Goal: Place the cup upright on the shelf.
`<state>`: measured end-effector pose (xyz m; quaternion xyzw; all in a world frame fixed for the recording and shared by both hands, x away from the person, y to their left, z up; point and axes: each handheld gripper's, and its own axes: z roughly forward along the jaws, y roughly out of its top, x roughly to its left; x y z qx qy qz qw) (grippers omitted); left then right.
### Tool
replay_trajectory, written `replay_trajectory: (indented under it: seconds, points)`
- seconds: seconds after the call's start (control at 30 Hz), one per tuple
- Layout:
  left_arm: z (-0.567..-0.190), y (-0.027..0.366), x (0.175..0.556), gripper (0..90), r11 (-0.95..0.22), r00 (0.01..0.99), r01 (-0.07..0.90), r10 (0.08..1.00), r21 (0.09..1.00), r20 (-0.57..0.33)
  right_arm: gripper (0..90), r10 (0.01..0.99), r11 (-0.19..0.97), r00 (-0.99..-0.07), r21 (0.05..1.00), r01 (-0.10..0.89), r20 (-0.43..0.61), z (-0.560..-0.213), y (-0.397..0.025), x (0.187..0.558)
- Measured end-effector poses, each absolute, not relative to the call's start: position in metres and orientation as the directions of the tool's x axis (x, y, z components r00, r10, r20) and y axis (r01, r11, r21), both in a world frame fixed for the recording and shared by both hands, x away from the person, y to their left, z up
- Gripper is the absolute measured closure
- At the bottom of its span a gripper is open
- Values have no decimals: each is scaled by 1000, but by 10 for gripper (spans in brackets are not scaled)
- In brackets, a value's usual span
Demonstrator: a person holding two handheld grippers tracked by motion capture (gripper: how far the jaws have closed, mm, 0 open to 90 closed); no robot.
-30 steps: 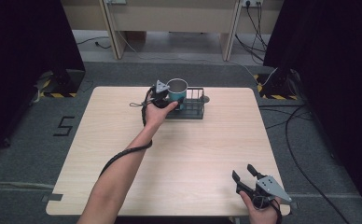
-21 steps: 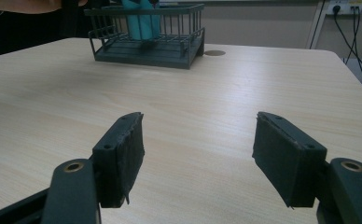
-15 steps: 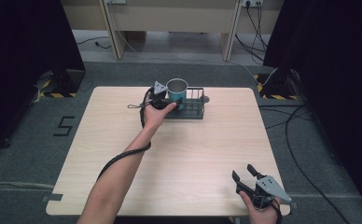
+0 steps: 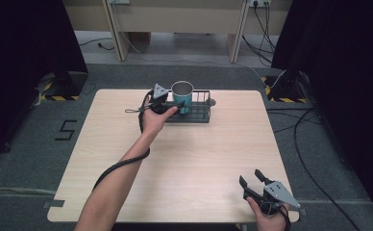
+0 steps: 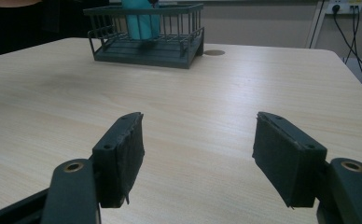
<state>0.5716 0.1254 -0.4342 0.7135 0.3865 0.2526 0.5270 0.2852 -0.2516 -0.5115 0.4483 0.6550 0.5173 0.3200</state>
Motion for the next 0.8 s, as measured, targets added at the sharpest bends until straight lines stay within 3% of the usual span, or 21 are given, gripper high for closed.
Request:
replay_trajectory:
  seconds: [0.43,0.8]
  points:
    - [-434,143,550,144,-172,602,284,798,943,-36,338,920,62,-389,964,257,44,-511,-251,285]
    - [-436,178,508,144,-199,627,264,779,944,-11,337,921,62,-388,965,256,44,-511,-251,285]
